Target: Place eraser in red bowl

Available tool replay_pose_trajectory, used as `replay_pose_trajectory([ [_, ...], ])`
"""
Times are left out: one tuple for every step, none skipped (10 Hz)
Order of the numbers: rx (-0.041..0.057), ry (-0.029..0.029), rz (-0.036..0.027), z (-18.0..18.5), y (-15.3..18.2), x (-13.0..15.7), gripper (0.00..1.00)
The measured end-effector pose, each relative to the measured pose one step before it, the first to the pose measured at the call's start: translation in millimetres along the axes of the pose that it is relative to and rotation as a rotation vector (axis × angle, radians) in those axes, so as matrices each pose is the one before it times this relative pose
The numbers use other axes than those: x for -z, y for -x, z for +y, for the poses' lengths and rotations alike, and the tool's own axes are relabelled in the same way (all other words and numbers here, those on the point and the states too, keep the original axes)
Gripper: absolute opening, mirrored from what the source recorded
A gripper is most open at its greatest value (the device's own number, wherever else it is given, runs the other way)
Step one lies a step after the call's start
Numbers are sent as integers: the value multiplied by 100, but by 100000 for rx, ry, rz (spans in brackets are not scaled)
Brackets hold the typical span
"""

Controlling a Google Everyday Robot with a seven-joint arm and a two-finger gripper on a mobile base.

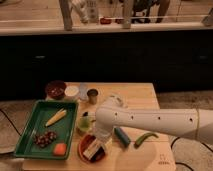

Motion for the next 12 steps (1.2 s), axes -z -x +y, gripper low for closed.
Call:
replay_pose_trajectory([
  [205,-150,-72,-37,-24,64,80],
  [174,-202,-60,-42,-33,71,80],
  [160,-164,-36,-65,-35,46,80],
  [299,-157,-87,-123,-11,21,80],
  [652,-198,76,-131,-28,57,80],
  [428,-247,39,-127,-55,78,80],
  [481,-405,40,-270,-132,200,80],
  [561,404,186,-90,-132,129,80],
  [575,-210,-16,-273,-33,108,80],
  [416,62,-28,-89,71,-26,80],
  [-106,56,36,41,-35,8,80],
  [-78,24,31,35,-31,15,80],
])
